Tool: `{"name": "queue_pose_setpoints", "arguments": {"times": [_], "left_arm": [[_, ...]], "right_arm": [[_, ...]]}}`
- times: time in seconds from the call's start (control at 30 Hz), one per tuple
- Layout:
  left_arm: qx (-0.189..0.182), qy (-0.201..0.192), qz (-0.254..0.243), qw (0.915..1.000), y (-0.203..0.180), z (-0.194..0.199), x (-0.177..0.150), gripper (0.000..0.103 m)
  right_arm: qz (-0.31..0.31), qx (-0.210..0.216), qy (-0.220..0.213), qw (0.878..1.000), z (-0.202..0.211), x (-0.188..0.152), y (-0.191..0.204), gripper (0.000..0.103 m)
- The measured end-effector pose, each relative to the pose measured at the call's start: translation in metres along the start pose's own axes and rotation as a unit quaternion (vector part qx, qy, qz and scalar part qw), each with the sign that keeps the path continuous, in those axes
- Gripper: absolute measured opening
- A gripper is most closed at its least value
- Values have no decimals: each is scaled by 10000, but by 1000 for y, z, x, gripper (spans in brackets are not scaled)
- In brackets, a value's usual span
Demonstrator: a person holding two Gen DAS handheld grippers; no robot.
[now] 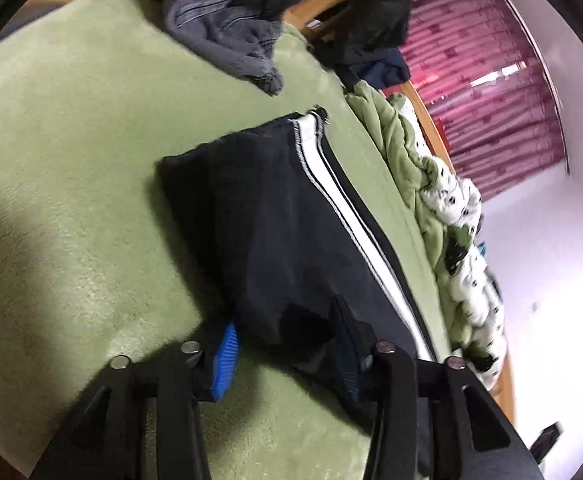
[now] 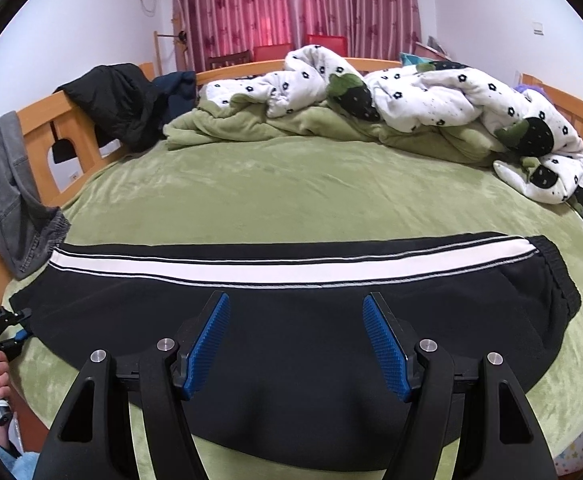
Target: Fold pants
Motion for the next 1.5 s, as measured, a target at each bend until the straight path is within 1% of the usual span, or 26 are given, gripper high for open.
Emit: {"name": "queue_pose_setpoints", "arguments": {"times": [0.1,0.17,0.2,0.23,0.3,0.33,0.37,0.4,0.47,0.57,0.67,0.73,0.87,0.93,1.0,1.03,1.07,1.1,1.13,1.2,1.27,1.33,1.37,1.4,1.43,1.5], "left_arm": [[79,-220,1,9997,2,-1,9,43],[226,-479,-22,9986,8,1,26,32],[358,-559,-90,9978,10,2,34,14],[414,-698,-178,9965,11,8,45,9],[532,-1098,-285,9921,14,27,61,8],[508,-1085,-315,9923,13,30,64,10],[496,-945,-278,9939,15,26,65,12],[639,-812,-197,9945,21,19,64,12],[760,-604,-186,9951,29,5,63,13],[744,-603,-172,9953,32,0,65,19],[916,-604,-161,9938,31,0,64,17],[1274,-638,-522,9884,22,3,68,14],[1581,-753,-1366,9750,-24,15,74,11],[1666,-849,-1906,9637,-67,22,78,11],[1709,-904,-2476,9494,-111,24,75,11],[1739,-940,-2890,9367,-142,23,69,11],[1736,-968,-3115,9292,-160,22,64,11],[1673,-961,-3542,9151,-195,17,49,11],[1620,-925,-3733,9088,-213,13,40,11],[1368,-761,-4204,8937,-263,-6,3,11],[1113,-531,-4472,8859,-295,-29,-35,11],[791,-152,-4606,8839,-317,-62,-90,11],[696,-21,-4617,8843,-319,-73,-106,11],[556,252,-4611,8853,-318,-95,-138,11],[514,394,-4578,8867,-314,-106,-154,11],[360,891,-4363,8947,-299,-140,-202,11]], "right_arm": [[29,70,-6,10000,1,0,8,69],[93,61,16,9999,1,-1,12,69],[128,44,17,9999,2,-1,13,69],[159,18,16,9999,3,0,15,69],[223,-14,-6,9998,6,0,15,69],[263,-18,-37,9996,8,0,15,69],[301,-24,-57,9995,9,0,15,69],[328,-32,-59,9994,10,0,15,69],[312,-47,-7,9995,6,0,12,69],[171,-23,117,9998,0,-2,6,69],[186,-135,108,9997,-1,-1,-3,69],[195,-233,105,9995,1,-2,-10,69],[23,-170,202,9996,-1,-3,-23,69],[-17,-179,255,9995,-5,-3,-27,69],[-75,-194,316,9993,-12,-4,-34,69],[-98,-182,348,9992,-16,-5,-37,69],[-121,-163,380,9991,-19,-7,-39,69],[-144,-146,395,9990,-22,-9,-42,69],[-193,-118,398,9990,-25,-13,-49,69],[-352,-79,427,9984,-30,-20,-60,69],[-593,-53,653,9961,-36,-32,-75,69],[-871,-44,687,9938,-36,-38,-92,69],[-1002,-55,672,9927,-34,-41,-101,69],[-1088,-41,644,9920,-32,-43,-109,69],[-1136,-49,627,9915,-31,-46,-115,69],[-1176,-153,630,9909,-29,-53,-126,69]]}}
Point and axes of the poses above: each gripper's, at about its wrist camera, not at the fingertips, and z roughly against the way its jaws point, y to its left, x to its top, the point moved 9 cm from there along -z, roughly the way its jaws point, and after that the axes turned 5 degrees about -x, right-handed, at the moved point
